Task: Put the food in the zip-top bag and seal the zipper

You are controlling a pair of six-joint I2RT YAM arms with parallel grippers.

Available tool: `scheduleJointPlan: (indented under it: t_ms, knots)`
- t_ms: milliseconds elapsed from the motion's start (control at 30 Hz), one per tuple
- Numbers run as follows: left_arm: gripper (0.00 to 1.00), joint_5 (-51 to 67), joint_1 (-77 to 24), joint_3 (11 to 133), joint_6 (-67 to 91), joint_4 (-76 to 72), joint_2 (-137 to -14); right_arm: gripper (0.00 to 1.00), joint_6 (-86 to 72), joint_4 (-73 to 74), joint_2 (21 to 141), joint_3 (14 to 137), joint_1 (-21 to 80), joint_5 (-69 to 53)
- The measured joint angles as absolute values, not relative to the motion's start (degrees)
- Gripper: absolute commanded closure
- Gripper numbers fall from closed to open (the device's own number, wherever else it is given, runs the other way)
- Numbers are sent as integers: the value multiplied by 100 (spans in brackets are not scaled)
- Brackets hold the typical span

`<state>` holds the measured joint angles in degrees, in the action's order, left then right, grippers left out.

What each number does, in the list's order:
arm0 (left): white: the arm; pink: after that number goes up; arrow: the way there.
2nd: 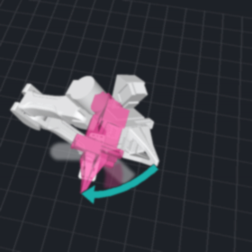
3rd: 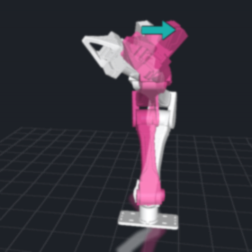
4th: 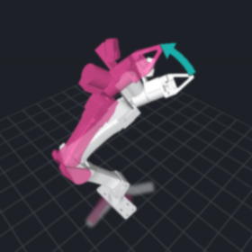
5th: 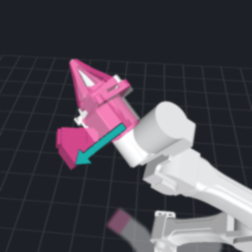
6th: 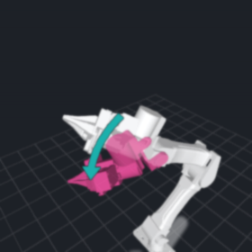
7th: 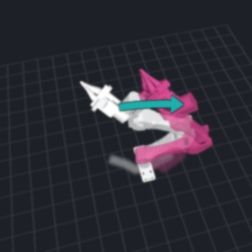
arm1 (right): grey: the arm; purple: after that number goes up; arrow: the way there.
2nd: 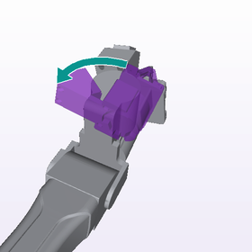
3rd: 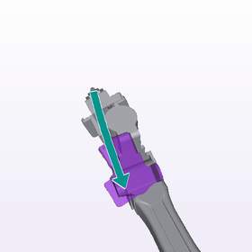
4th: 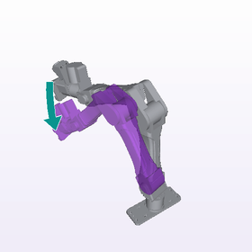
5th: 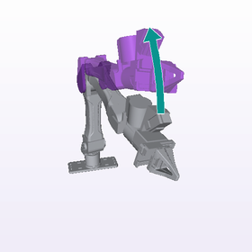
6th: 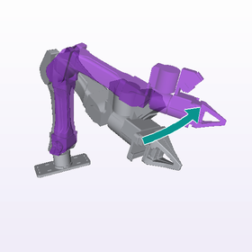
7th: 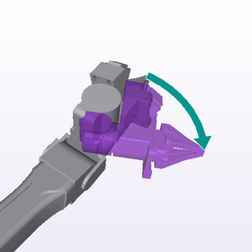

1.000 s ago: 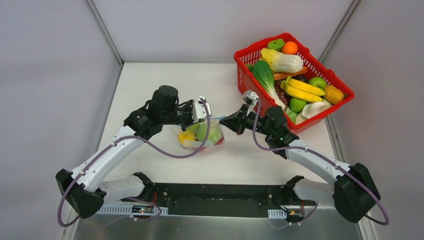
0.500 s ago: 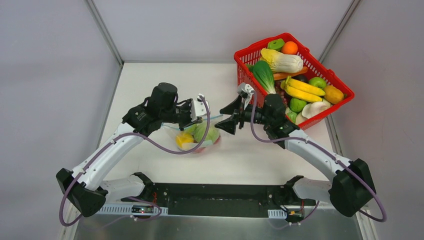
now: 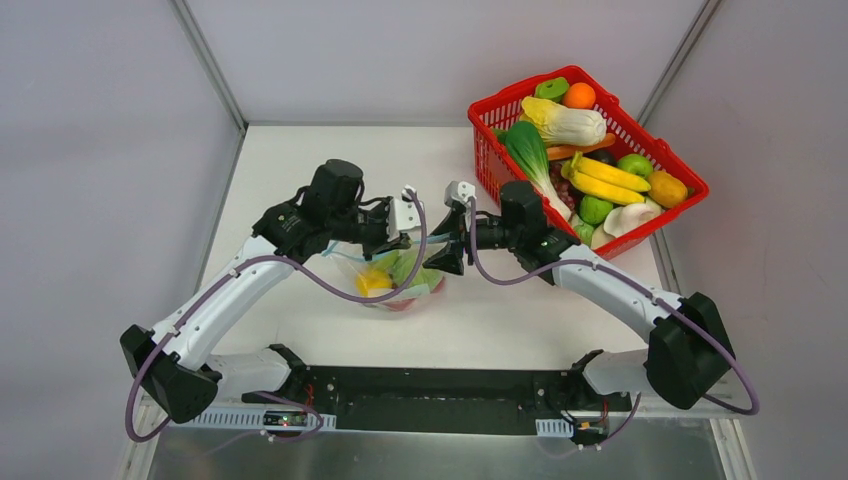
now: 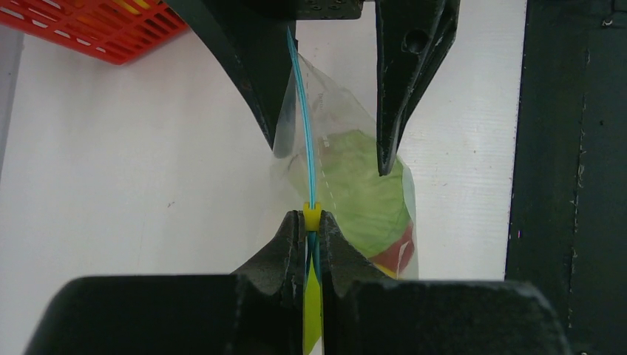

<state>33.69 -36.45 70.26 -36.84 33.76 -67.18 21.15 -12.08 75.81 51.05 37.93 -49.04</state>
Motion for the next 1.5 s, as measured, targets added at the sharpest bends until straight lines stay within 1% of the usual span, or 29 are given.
scheduleJointPlan:
  t_ms: [100, 133, 400, 467, 500, 567, 633, 767, 833, 933, 1167, 1300, 1500]
  knots:
    - [100, 3402, -3671, 7026, -3693, 3382, -6751, 35, 2250, -1203, 7616, 5155, 3885, -4860]
    - [100, 3406, -3680, 7028, -3701, 3391, -6751, 36, 2279, -1208, 7618, 5159, 3898, -4838]
    - [100, 3435, -3741, 7028, -3712, 3472, -6751, 57, 2412, -1232, 7618, 5159, 3927, -4698]
    - [100, 3437, -3754, 7028, -3712, 3483, -6751, 59, 2405, -1264, 7618, 5159, 3927, -4703]
    - [100, 3437, -3756, 7028, -3712, 3487, -6751, 62, 2390, -1295, 7616, 5159, 3927, -4707]
    - [100, 3437, -3756, 7028, -3710, 3494, -6751, 64, 2311, -1400, 7614, 5155, 3927, -4720]
    - [100, 3435, -3756, 7028, -3712, 3494, -6751, 70, 2209, -1559, 7590, 5129, 3927, -4722]
    - [100, 3430, -3756, 7028, -3712, 3496, -6751, 88, 2051, -1761, 7548, 5076, 3927, -4755]
    - [100, 3409, -3756, 7028, -3710, 3498, -6751, 91, 1970, -1778, 7548, 5074, 3927, -4779]
    - [100, 3363, -3756, 7028, -3710, 3496, -6748, 100, 1918, -1782, 7533, 5065, 3933, -4740]
    - [100, 2936, -3776, 6967, -3693, 3358, -6676, 100, 1559, -2106, 7334, 4781, 3979, -4034]
    - [100, 2644, -3780, 6643, -3664, 3122, -6359, 100, 1085, -2410, 7253, 4558, 3896, -3677]
    - [100, 2394, -3712, 6353, -3612, 3002, -5931, 100, 596, -2694, 7135, 4316, 3736, -3454]
